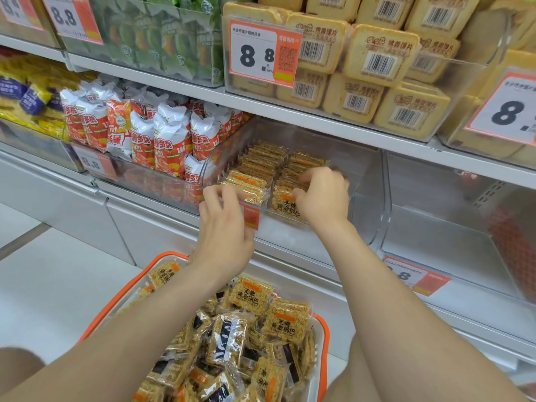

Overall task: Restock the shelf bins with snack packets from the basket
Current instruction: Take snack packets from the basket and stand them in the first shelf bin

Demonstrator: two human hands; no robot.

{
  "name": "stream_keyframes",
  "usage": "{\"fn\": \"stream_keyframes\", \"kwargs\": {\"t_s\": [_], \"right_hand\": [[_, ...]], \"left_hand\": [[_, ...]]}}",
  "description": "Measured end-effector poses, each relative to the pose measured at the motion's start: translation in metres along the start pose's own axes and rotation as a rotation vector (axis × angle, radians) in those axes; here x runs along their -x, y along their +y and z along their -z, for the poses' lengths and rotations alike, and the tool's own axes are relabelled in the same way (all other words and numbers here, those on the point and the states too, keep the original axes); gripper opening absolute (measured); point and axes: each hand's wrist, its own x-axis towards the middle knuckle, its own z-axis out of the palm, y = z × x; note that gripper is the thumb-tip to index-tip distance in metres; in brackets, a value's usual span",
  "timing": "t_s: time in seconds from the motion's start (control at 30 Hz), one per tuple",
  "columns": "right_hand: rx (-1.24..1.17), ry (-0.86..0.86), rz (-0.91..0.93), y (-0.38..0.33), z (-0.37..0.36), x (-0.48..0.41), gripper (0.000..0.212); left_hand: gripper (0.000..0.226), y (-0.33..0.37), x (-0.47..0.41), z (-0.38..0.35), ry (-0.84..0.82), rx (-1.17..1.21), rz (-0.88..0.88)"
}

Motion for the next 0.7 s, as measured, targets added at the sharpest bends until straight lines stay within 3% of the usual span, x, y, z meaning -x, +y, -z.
{"fn": "stream_keyframes", "kwargs": {"t_s": [0.13, 0.23, 0.33, 0.4, 0.5, 0.6, 0.7], "right_hand": [[-0.190, -0.026, 0.254, -0.023, 0.017, 0.023, 0.028], [-0.203, -0.243, 0.395, -0.037, 0.026, 0.049, 0.027], [-0.032, -0.491, 0.475, -0.040, 0.017, 0.068, 0.026], [0.204, -0.673, 0.480, -0.039, 0.011, 0.078, 0.017], [0.419, -0.869, 0.487, -0.036, 0.003, 0.091, 0.034], [0.526, -0.939, 0.459, -0.031, -0.007, 0.095, 0.024], [0.540, -0.948, 0.458, -0.027, -0.011, 0.089, 0.007]], "left_hand": [[0.031, -0.011, -0.001, 0.002, 0.013, -0.085, 0.097], [0.021, -0.024, 0.003, -0.002, -0.177, -0.130, 0.171], [0.019, -0.036, 0.009, -0.013, -0.435, -0.201, 0.144], [0.024, -0.042, 0.016, -0.021, -0.611, -0.258, 0.100], [0.043, -0.051, 0.027, -0.037, -0.853, -0.381, 0.049], [0.056, -0.059, 0.037, -0.057, -1.039, -0.471, 0.006], [0.067, -0.061, 0.040, -0.069, -1.068, -0.568, -0.077]]}}
